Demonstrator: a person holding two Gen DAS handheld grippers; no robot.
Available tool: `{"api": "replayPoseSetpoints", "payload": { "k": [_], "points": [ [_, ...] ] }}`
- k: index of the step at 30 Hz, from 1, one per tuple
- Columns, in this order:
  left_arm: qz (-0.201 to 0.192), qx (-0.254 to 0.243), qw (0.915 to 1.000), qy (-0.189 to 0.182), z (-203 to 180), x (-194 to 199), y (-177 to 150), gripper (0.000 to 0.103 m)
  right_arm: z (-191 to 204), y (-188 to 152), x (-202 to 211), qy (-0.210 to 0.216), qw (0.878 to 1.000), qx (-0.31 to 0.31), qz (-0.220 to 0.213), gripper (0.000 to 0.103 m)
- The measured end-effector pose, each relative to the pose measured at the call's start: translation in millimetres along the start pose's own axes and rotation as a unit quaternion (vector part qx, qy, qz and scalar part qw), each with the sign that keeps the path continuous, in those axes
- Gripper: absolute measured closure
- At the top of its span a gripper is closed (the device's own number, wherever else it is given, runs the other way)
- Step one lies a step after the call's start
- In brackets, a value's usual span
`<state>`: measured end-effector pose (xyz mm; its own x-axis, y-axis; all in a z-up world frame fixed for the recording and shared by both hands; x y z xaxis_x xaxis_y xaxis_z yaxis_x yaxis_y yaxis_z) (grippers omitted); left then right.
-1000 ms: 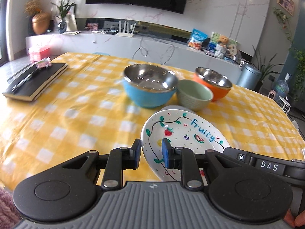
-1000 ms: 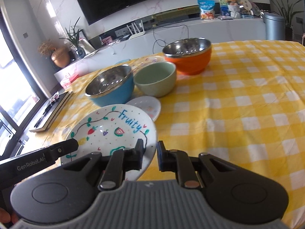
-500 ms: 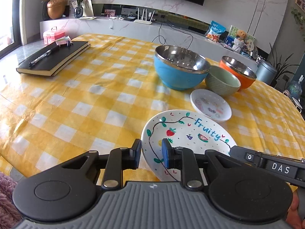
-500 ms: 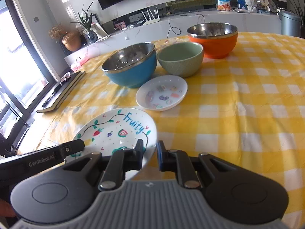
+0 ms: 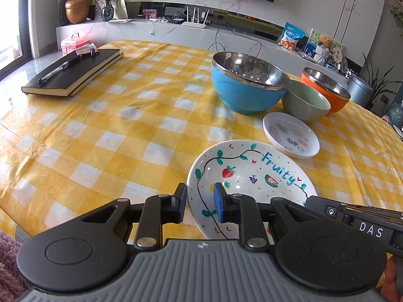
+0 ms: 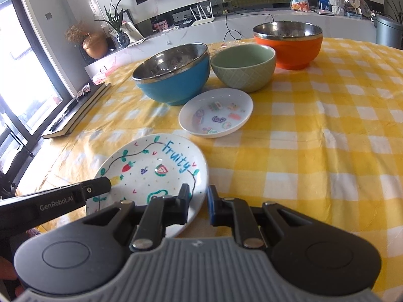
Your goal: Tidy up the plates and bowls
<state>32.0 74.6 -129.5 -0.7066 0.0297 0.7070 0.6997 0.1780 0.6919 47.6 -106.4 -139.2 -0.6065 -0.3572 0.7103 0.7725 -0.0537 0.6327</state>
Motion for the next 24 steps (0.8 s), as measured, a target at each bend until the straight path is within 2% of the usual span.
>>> {"api": "replayPoseSetpoints", "payload": {
  "k": [15,18,21,24],
  "points": [
    [0.003,0.003,1.0,0.004,0.7,-4.2,-0.3,0.077,0.9,0.7,-0.4,-0.001,1.0,0.009,-0.008,0.09],
    [0.0,0.003,1.0,0.004,0.8,-3.5,-0.1,0.077,1.2,0.8,-0.3,0.0,1.0,0.009,-0.008,0.087],
    [-0.009,0.006,0.9999,0.008,1.7,-0.4,3.3,0.069,1.4,1.0,1.0,0.001,1.0,0.01,-0.01,0.085],
    [-0.017,0.012,0.9997,0.01,2.8,4.1,7.4,0.059,1.2,3.1,6.1,-0.005,1.0,0.017,-0.018,0.077]
  ]
}}
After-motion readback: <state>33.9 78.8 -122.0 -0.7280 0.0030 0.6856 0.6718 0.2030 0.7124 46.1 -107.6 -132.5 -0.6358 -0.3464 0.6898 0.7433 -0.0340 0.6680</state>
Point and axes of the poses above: each gripper's, at about its wrist camera, not at the fingertips, and x roughly against the way its jaws point, z to its left, y to its top, the point moved 6 cm from there along -x, roughly the way its jaws point
